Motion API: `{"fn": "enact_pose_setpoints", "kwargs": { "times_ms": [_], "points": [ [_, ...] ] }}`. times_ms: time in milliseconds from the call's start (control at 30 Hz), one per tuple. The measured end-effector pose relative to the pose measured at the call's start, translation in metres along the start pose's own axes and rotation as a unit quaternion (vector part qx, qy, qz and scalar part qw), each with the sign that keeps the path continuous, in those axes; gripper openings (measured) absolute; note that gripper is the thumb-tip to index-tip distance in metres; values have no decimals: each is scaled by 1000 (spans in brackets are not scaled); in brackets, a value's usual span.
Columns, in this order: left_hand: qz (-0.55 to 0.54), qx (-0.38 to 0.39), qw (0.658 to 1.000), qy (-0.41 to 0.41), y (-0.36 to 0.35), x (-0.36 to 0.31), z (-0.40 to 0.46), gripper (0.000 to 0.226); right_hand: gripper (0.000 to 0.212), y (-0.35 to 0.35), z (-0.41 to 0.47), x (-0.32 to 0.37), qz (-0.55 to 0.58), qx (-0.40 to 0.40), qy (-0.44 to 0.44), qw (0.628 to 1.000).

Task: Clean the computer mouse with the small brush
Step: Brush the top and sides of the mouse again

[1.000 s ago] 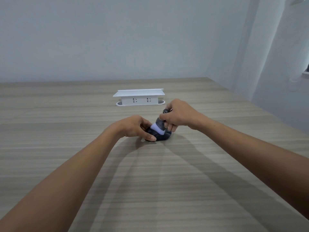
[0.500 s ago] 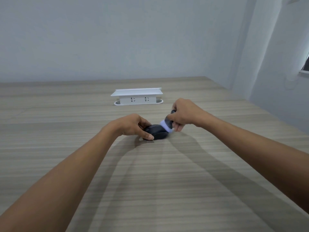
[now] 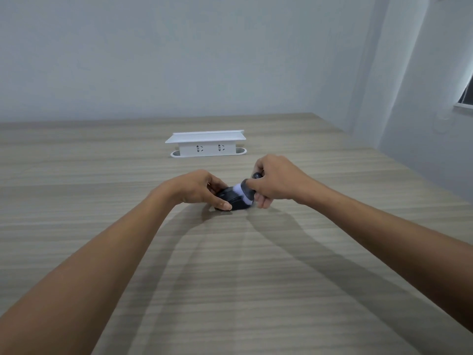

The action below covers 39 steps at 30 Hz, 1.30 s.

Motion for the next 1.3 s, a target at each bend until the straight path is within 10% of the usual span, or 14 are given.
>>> {"fn": "enact_pose_setpoints", "kwargs": {
  "times_ms": [1300],
  "points": [
    [23,-59,998,4,-5,-8,3,39,30,-13,0,-27,-17,-47,-17,999]
  ]
}}
Point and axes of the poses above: each hand's wrist, its own z-axis towards the middle knuckle, its own y-axis out of the back of the hand, x = y × z, the point moved 6 cm from there along z, towards the middle knuckle, and after that the axes turned 3 degrees about z, right-handed, at the moved point
